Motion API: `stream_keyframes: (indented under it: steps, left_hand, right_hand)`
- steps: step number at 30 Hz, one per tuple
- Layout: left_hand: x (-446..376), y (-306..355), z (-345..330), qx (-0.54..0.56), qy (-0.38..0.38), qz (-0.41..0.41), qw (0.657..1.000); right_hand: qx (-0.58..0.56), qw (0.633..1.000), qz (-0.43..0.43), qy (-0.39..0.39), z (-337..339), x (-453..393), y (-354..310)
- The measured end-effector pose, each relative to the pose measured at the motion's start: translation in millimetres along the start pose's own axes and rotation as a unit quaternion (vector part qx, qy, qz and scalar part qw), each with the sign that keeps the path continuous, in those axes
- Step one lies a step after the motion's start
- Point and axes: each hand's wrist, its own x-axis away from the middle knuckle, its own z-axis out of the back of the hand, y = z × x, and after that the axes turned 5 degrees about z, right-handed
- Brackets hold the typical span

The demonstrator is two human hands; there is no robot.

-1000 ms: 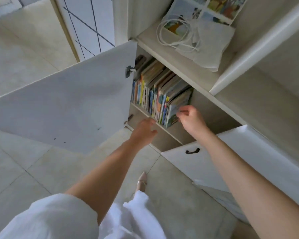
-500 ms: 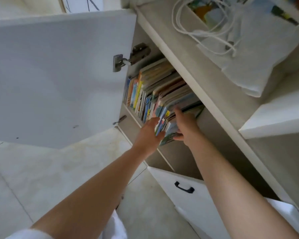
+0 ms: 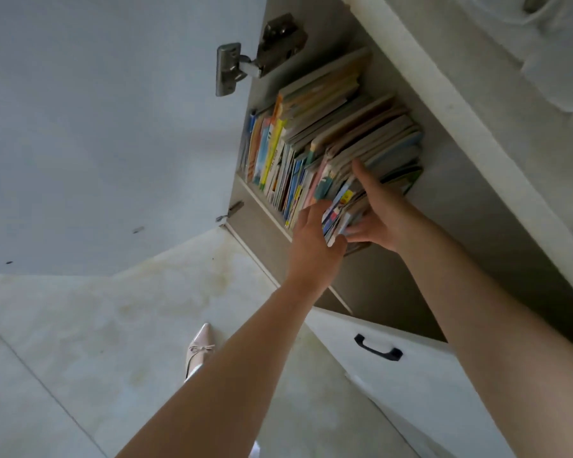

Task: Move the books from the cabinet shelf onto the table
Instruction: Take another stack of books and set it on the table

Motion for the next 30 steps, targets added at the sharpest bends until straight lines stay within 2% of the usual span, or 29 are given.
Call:
stream_keyframes:
  steps: [4,9,12,16,20,26,30]
  left_hand:
    - [7.5,-2.9,-2.5,0.026,-0.024,-0.006,0.999]
    - [13.7,-13.3,-10.0,-0.022,-0.024,-0.034,0.999]
    - [12.5,-23.2,-14.8,-0.066,-0.012,-0.048,0.997]
    - [12.8,-38.2,-24.0,-0.128,0.011,-0.067,0.989]
    - [17.8,-45.0,-30.1,-0.113,0.055,-0.06,0.99]
    - [15.8,-51.2,-33.1,-0.17,-0.06,-0.075,0.981]
    - [12.9,-51.8,-38.8,-0.178,-0.034,-0.109,0.977]
  right_hand:
    - [0.009,0.999,0.018,0.03,4.4,6.2,3.2]
    - [0.02,0.999,0.033,0.037,14.5,19.1,10.9]
    - [0.018,0.998,0.043,0.038,21.4,26.5,16.1]
    - [0.027,0.996,0.043,0.078,28.1,32.7,33.1]
    - [0.038,0.991,0.026,0.125,36.5,33.6,56.2]
    - [0.036,0.992,0.021,0.122,46.7,38.7,67.0]
    - [0.009,0.991,0.028,0.128,45.3,38.7,67.8]
